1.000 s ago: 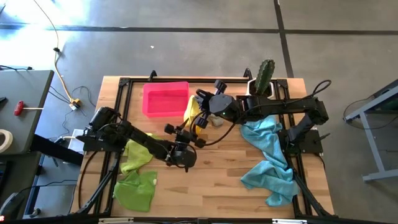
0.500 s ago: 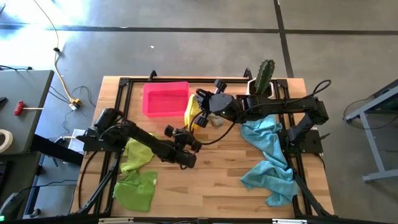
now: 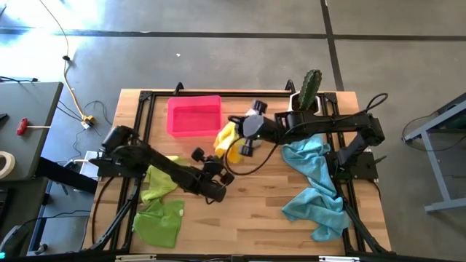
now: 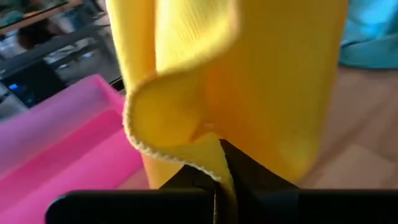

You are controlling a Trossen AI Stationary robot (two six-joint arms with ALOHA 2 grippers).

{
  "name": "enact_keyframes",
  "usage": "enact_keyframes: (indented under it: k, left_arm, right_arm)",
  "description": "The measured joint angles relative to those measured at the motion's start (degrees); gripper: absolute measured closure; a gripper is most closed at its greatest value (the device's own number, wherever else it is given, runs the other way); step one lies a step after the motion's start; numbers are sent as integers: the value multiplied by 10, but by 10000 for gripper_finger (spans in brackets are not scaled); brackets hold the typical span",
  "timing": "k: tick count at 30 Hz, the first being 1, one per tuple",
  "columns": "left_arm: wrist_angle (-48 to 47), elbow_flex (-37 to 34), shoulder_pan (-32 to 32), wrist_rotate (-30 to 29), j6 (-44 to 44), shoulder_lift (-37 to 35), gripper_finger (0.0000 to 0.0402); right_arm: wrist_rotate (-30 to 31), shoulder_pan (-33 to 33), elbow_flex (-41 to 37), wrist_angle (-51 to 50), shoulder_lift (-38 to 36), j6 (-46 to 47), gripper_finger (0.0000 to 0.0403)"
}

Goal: Fold microfiber towels
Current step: Fold the yellow towel on the table

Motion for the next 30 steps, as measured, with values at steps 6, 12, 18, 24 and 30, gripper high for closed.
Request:
enact_keyframes:
  k: [6,12,18,24,30]
  left_arm:
    - [-25,0,-43,101,141,-90,400]
    - [-49,1,-76,186,229,-175,401]
    - [-100,0,-101,203,236,-251,401]
    - [-105,1,-110,245,215,-256,401]
    - [-126,0,-110,298,193,-211,401]
  right_arm:
    - [-99,38,-5,-86,0,14,403]
    - [-84,101,-5,-132,0,32,403]
    - [-5,148,-5,-180,2,101,403]
    - [61,175,-48,-158,10,135,403]
    - [34,177,-196,-7,10,138,403]
